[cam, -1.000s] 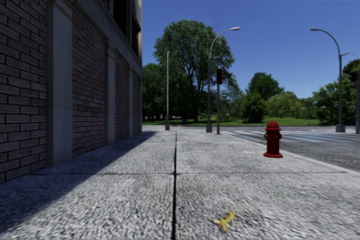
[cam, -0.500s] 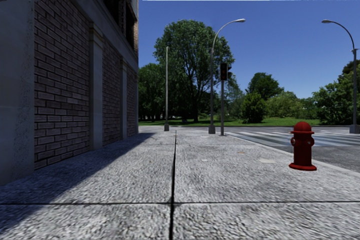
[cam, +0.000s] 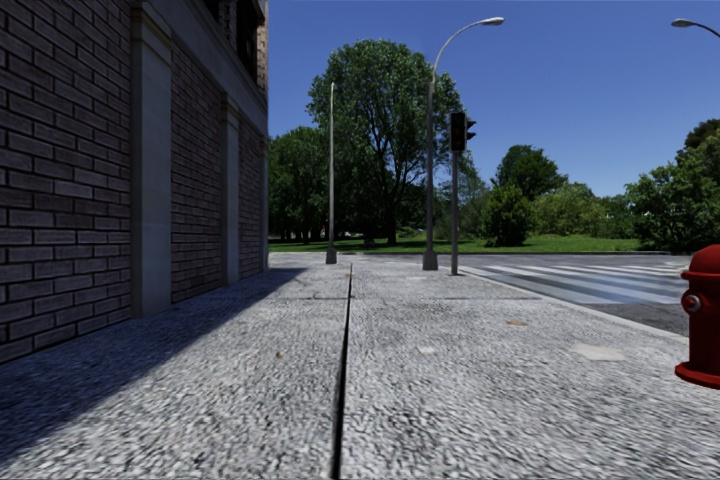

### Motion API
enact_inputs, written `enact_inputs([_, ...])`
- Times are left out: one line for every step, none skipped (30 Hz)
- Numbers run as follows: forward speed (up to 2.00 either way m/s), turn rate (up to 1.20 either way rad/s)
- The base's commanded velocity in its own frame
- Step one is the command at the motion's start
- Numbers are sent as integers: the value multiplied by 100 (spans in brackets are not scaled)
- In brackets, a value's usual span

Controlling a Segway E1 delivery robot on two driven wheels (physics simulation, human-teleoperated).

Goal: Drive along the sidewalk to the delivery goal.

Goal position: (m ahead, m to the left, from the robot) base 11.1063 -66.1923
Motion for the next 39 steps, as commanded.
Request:
enact_inputs([200, 0])
enact_inputs([200, 0])
enact_inputs([200, 0])
enact_inputs([200, 0])
enact_inputs([200, 0])
enact_inputs([200, 0])
enact_inputs([200, 0])
enact_inputs([200, 0])
enact_inputs([200, 0])
enact_inputs([200, 0])
enact_inputs([200, 0])
enact_inputs([200, 0])
enact_inputs([200, 0])
enact_inputs([200, 0])
enact_inputs([200, 0])
enact_inputs([200, 0])
enact_inputs([200, 0])
enact_inputs([200, 0])
enact_inputs([197, 0])
enact_inputs([187, 0])
enact_inputs([187, 0])
enact_inputs([177, 0])
enact_inputs([164, -2])
enact_inputs([154, -11])
enact_inputs([154, -11])
enact_inputs([142, -21])
enact_inputs([134, -25])
enact_inputs([132, -25])
enact_inputs([132, -25])
enact_inputs([132, -26])
enact_inputs([131, -26])
enact_inputs([131, -26])
enact_inputs([131, -26])
enact_inputs([131, -26])
enact_inputs([131, -26])
enact_inputs([131, -26])
enact_inputs([131, -27])
enact_inputs([131, -43])
enact_inputs([130, -51])
